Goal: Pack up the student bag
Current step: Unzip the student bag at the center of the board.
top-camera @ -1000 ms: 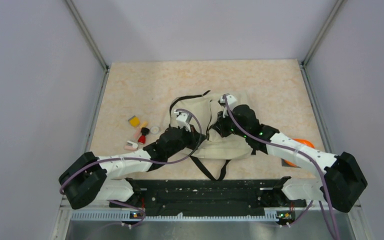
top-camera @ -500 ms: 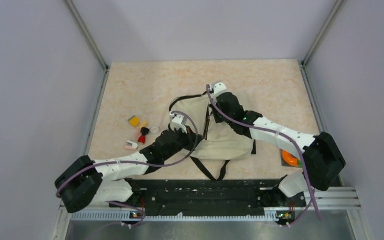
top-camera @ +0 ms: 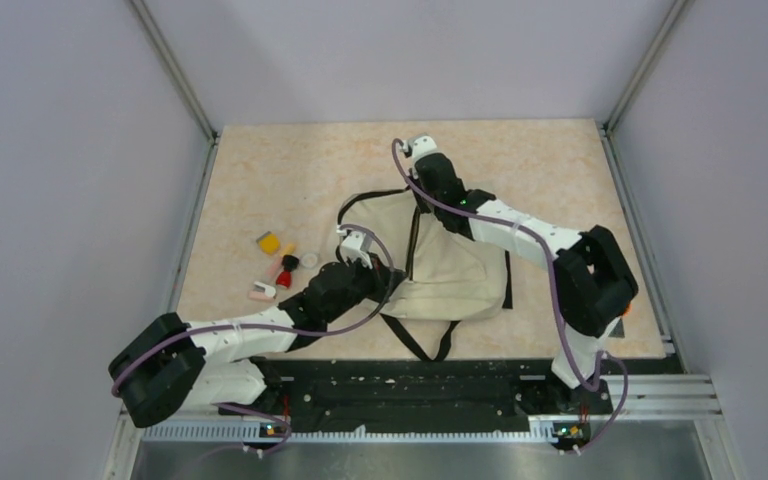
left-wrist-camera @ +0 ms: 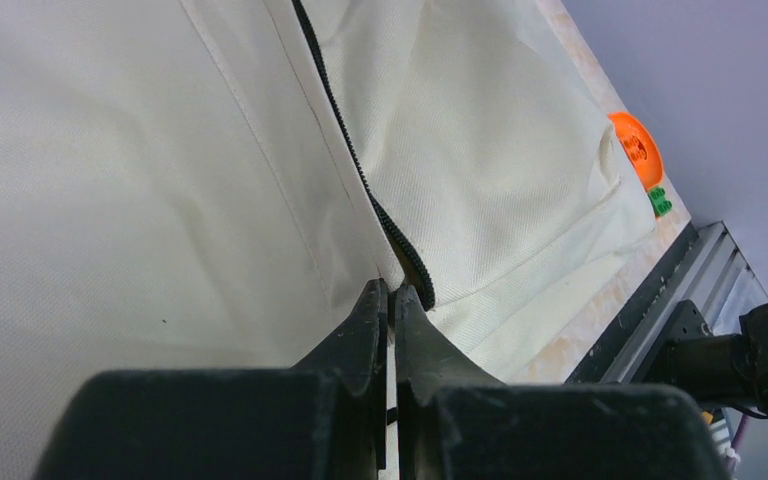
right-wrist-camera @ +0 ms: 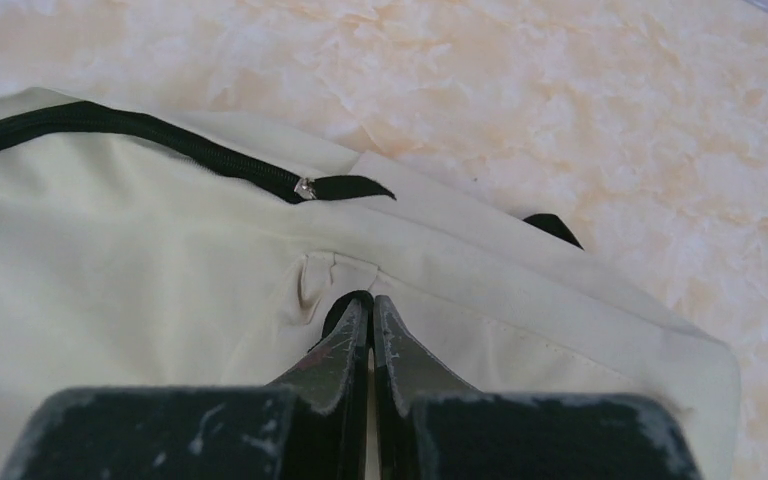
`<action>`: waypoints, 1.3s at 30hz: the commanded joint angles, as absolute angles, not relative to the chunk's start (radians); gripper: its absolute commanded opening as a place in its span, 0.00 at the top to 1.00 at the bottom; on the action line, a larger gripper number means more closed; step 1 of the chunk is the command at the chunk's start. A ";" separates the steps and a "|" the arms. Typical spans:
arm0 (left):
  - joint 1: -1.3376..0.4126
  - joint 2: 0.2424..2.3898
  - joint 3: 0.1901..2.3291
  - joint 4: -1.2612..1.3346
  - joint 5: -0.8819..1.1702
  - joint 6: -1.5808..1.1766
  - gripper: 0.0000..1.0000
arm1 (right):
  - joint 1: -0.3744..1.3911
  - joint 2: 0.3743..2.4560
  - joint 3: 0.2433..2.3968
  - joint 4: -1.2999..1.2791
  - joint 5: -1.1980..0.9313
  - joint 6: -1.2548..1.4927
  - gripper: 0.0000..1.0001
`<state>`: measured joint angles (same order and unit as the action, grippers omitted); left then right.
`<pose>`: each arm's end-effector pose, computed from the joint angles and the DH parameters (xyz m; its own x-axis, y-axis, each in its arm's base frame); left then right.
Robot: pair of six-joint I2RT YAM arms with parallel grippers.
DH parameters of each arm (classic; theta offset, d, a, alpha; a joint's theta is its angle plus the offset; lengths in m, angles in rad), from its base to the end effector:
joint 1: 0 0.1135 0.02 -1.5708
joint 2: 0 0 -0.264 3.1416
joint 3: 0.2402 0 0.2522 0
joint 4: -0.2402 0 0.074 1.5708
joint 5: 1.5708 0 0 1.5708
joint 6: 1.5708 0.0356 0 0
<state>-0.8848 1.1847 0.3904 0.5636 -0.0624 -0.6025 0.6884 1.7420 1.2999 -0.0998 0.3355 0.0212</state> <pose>0.1548 -0.1856 0.2003 -0.5352 -0.2391 -0.8102 0.5225 0.6599 -0.5399 0.3196 0.2478 0.2676 -0.4063 -0.3083 -0.8601 -0.3735 0.9152 -0.1516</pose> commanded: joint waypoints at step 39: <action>-0.719 1.391 0.731 0.297 -0.065 -0.685 0.39 | 0.831 1.226 1.009 -0.280 0.260 0.258 0.29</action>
<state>-0.7326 1.3720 0.7174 0.2077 -0.1394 -0.6552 0.7734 1.2549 1.0241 -0.2798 0.2337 0.1955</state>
